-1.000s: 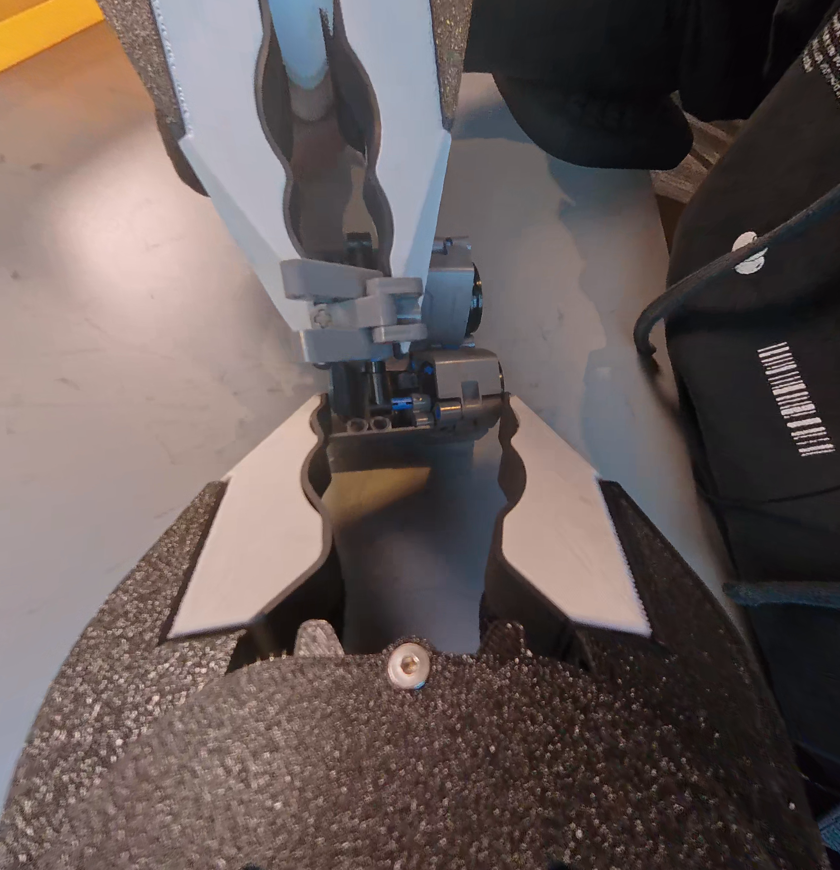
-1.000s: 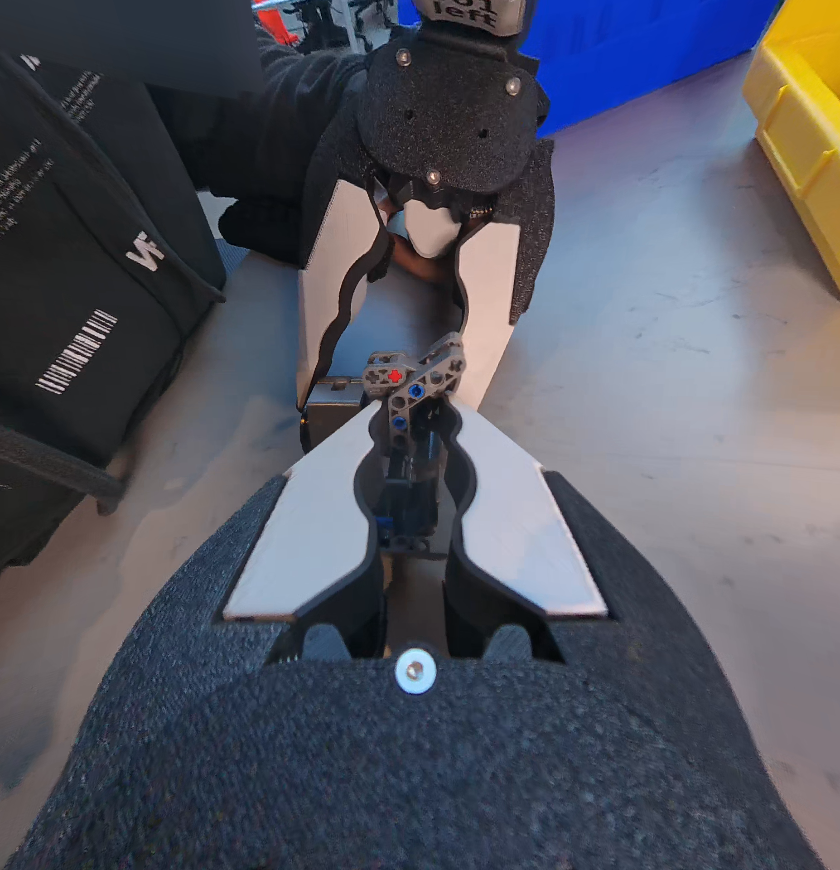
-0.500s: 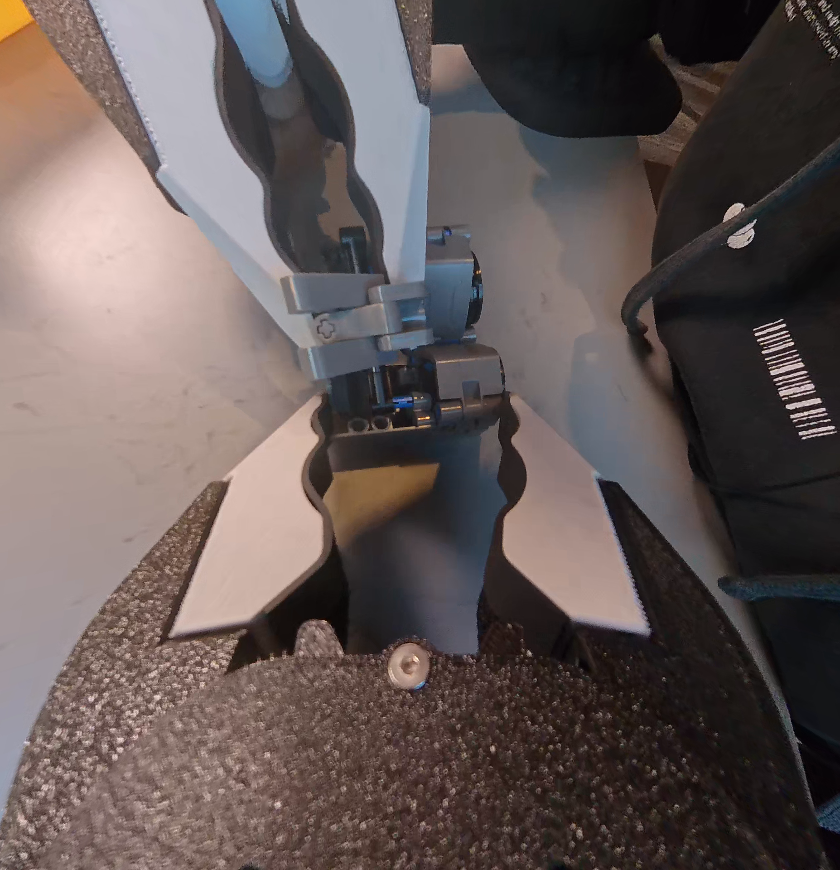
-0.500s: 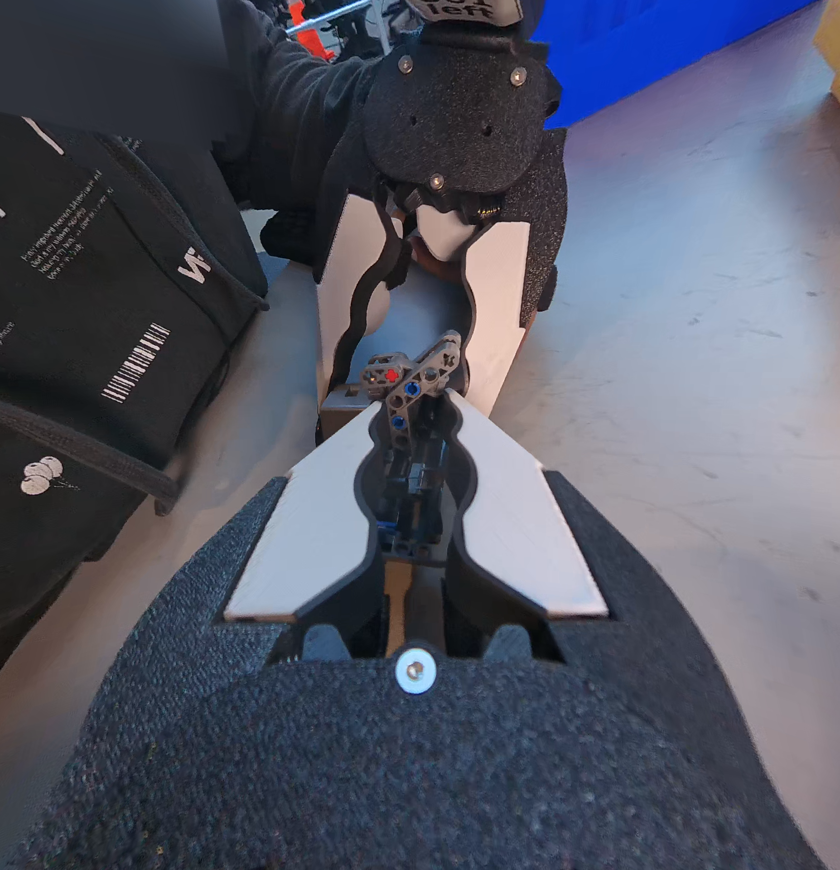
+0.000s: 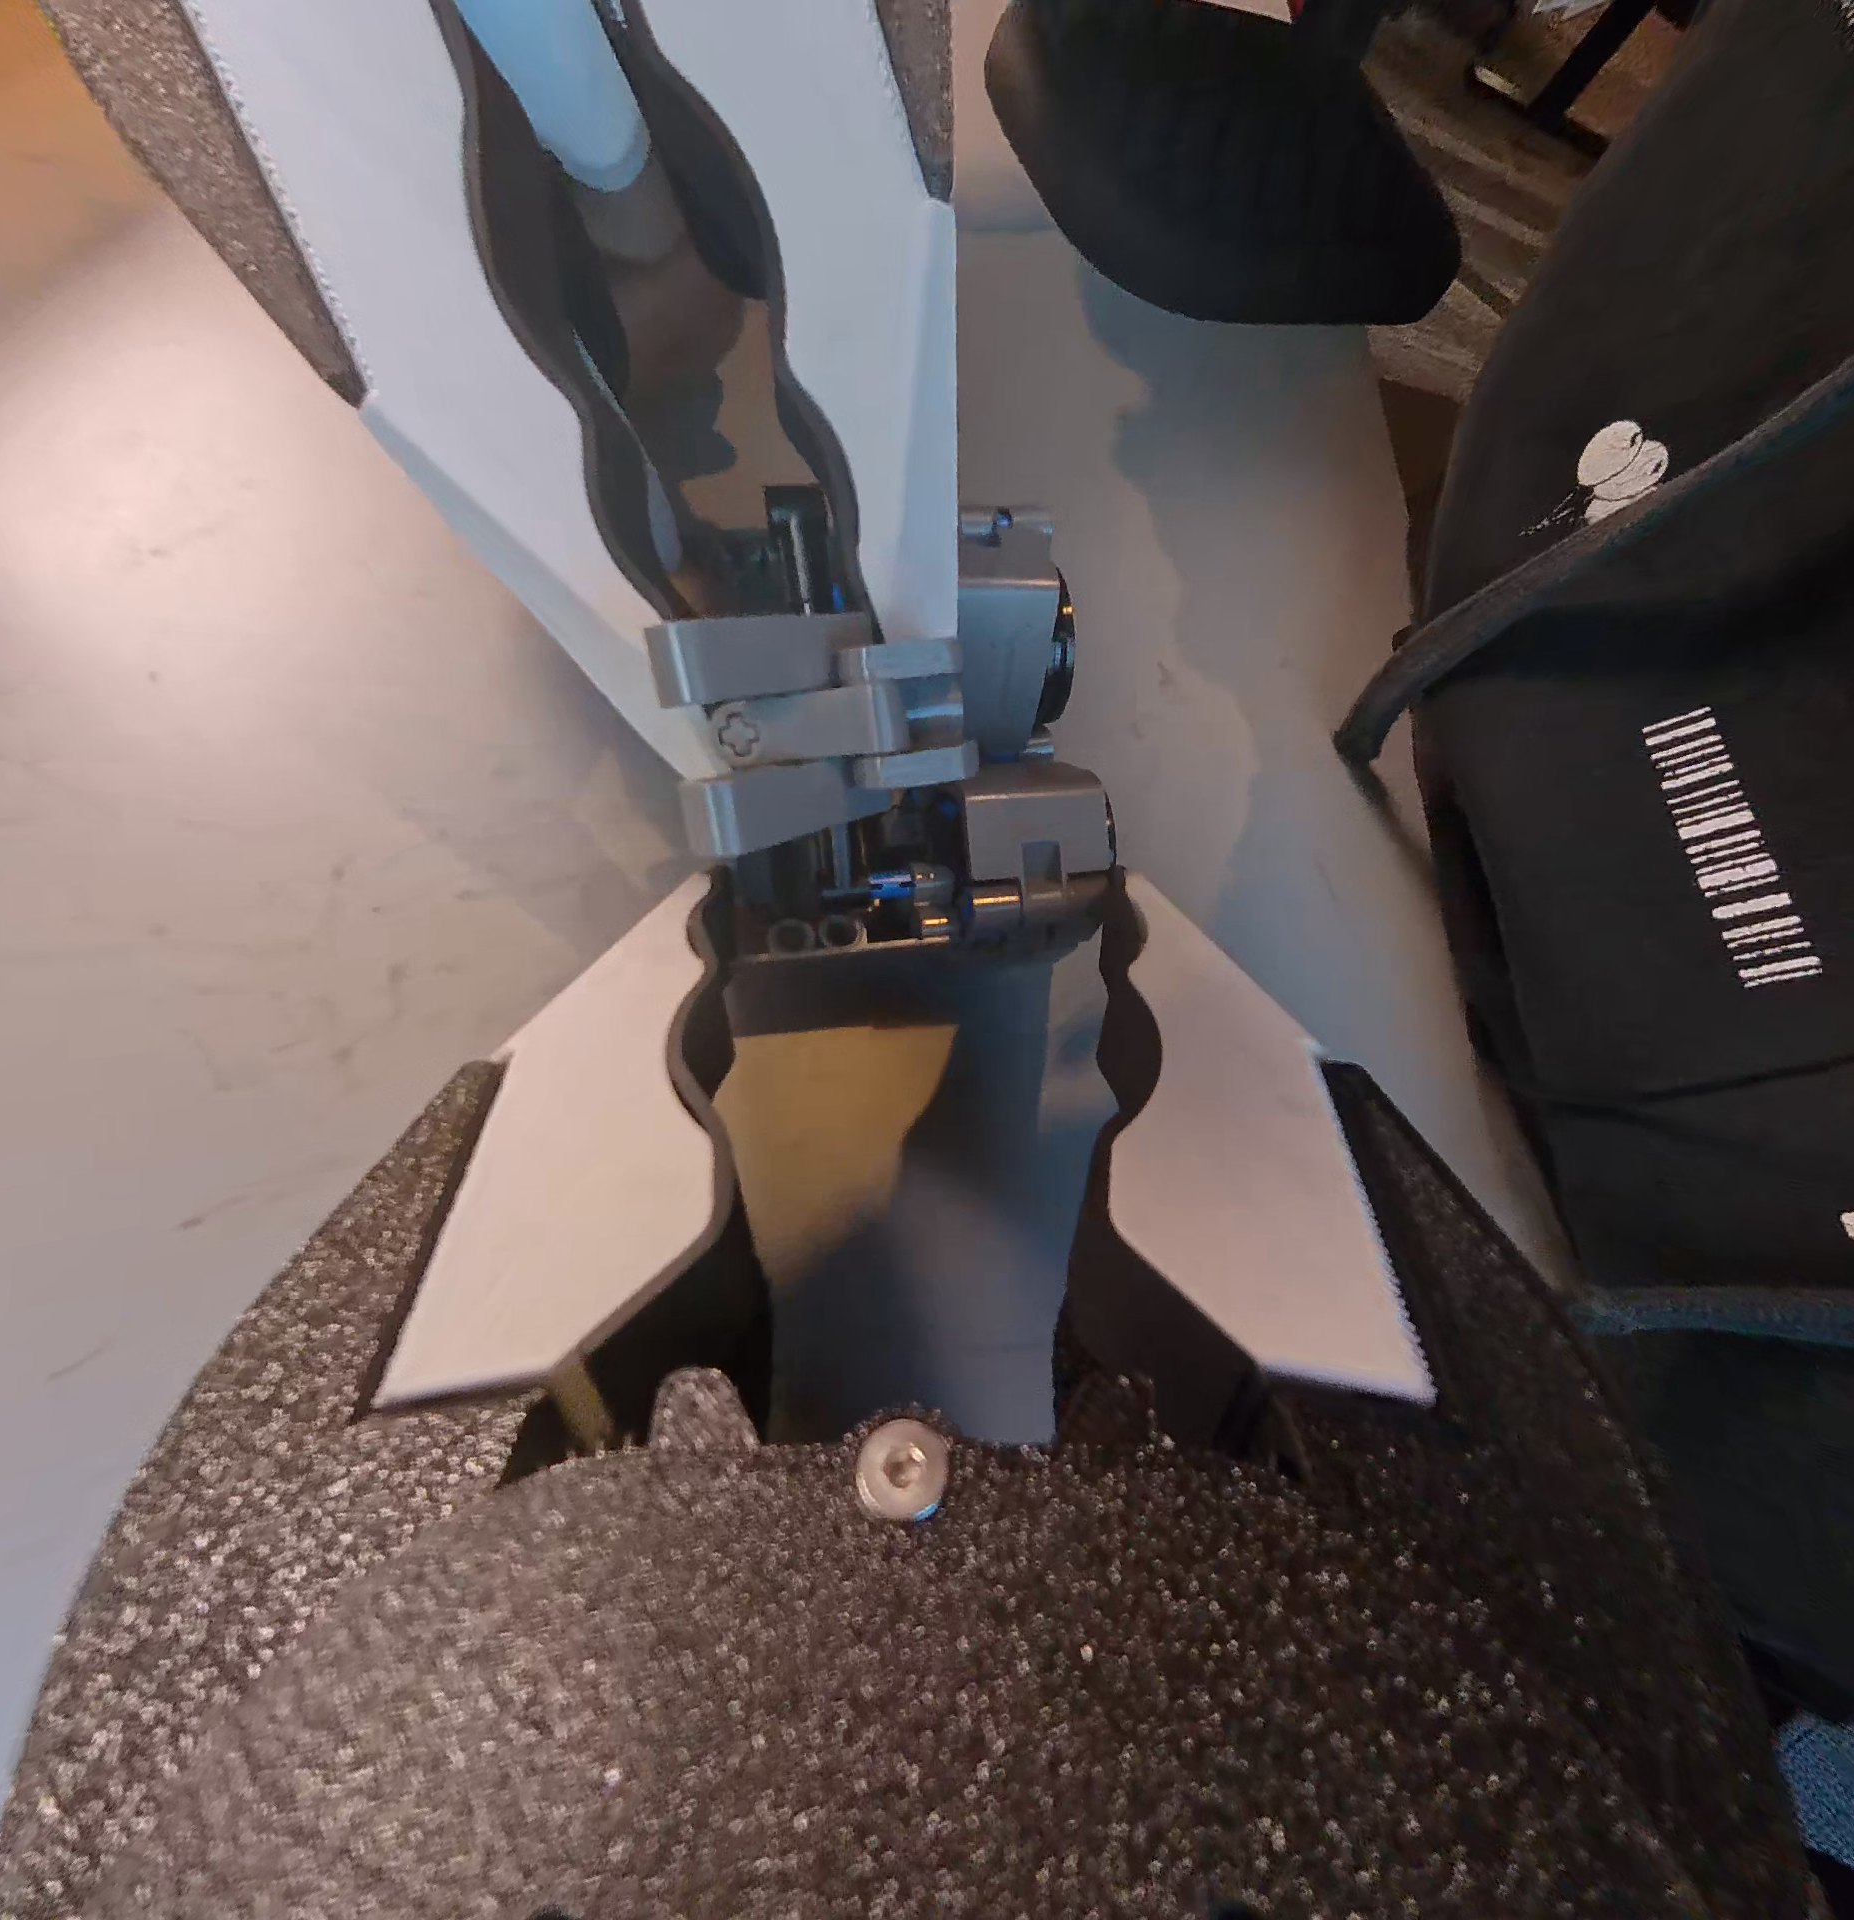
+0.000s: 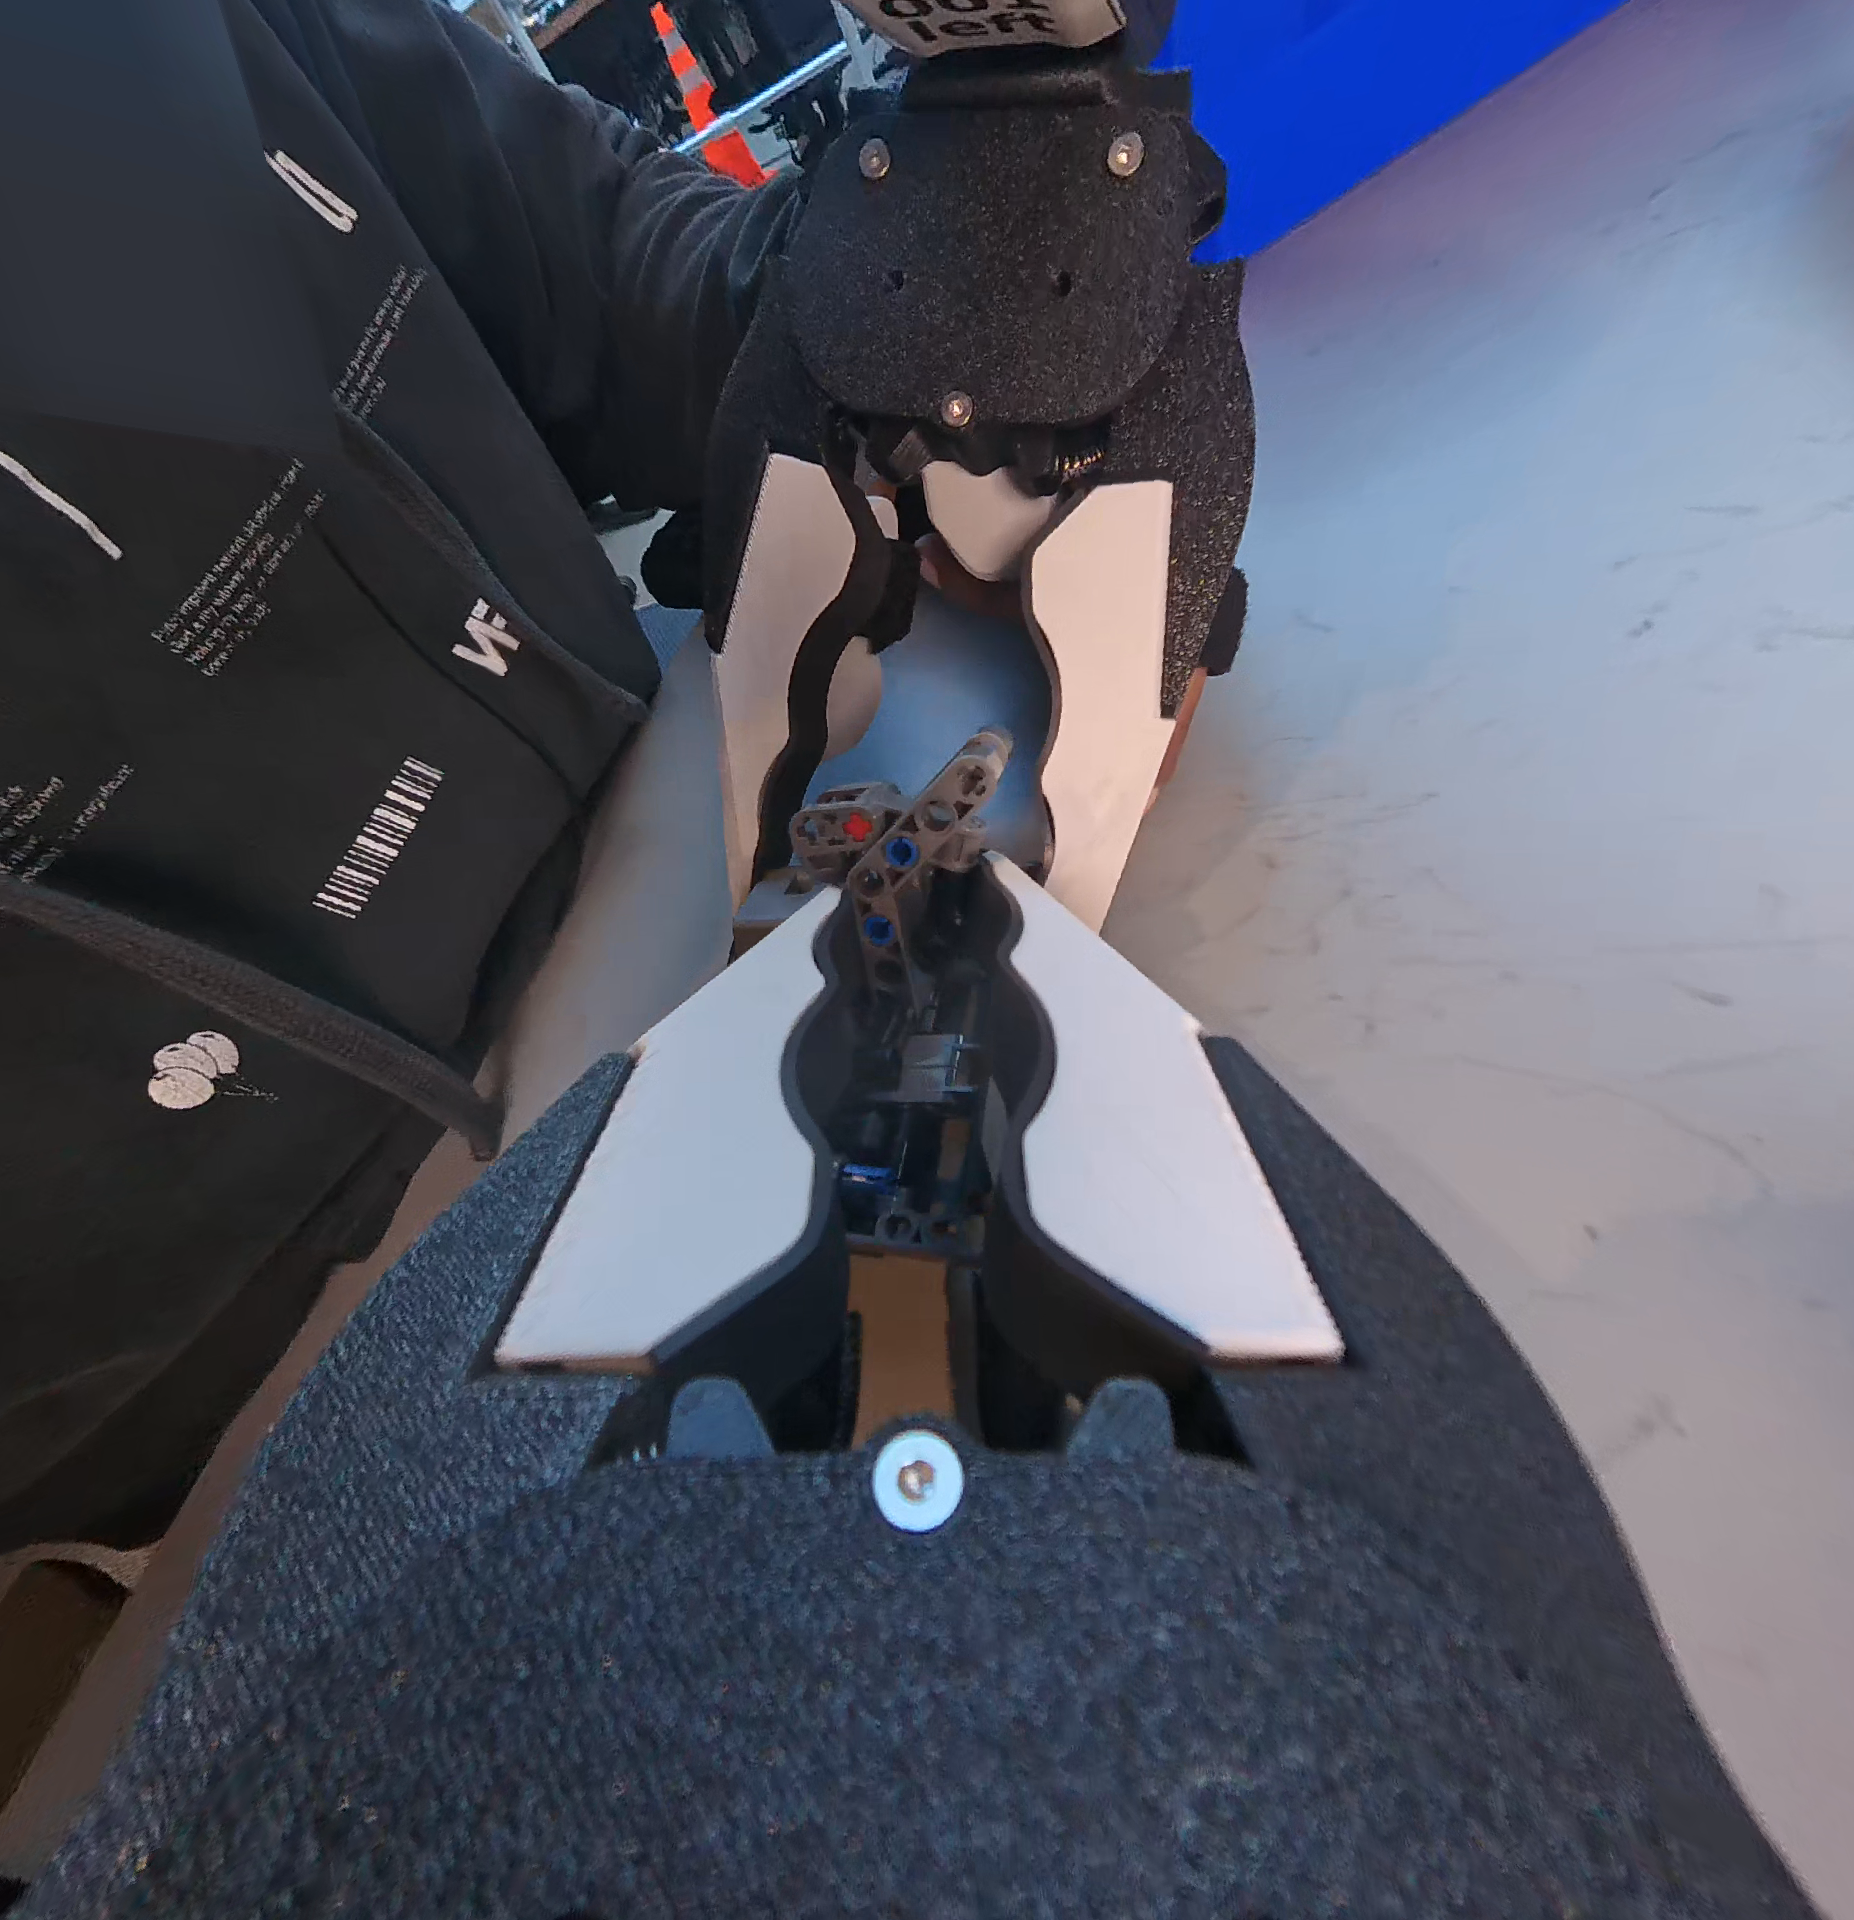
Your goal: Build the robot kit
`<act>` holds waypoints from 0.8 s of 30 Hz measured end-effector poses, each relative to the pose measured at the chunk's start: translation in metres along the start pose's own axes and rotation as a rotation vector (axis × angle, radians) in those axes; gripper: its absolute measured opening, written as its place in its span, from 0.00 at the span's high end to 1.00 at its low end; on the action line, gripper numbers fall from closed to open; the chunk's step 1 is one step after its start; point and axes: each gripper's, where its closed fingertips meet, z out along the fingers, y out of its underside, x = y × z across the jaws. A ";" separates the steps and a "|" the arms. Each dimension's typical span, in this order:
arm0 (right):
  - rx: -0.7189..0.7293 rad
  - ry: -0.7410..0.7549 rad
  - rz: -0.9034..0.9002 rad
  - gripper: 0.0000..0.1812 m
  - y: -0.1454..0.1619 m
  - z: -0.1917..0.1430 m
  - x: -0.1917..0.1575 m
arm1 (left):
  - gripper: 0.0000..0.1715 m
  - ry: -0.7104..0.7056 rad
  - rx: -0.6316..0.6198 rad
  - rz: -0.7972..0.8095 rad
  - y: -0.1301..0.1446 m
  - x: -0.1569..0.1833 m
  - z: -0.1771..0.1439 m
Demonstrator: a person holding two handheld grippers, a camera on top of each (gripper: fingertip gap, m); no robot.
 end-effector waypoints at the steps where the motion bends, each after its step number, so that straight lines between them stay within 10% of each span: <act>1: -0.006 0.001 0.002 0.89 0.001 0.000 -0.001 | 0.59 0.003 -0.001 0.000 0.000 0.001 0.001; 24: -0.060 0.033 0.083 0.88 0.003 -0.002 -0.003 | 0.59 -0.012 0.001 0.012 -0.003 0.006 0.005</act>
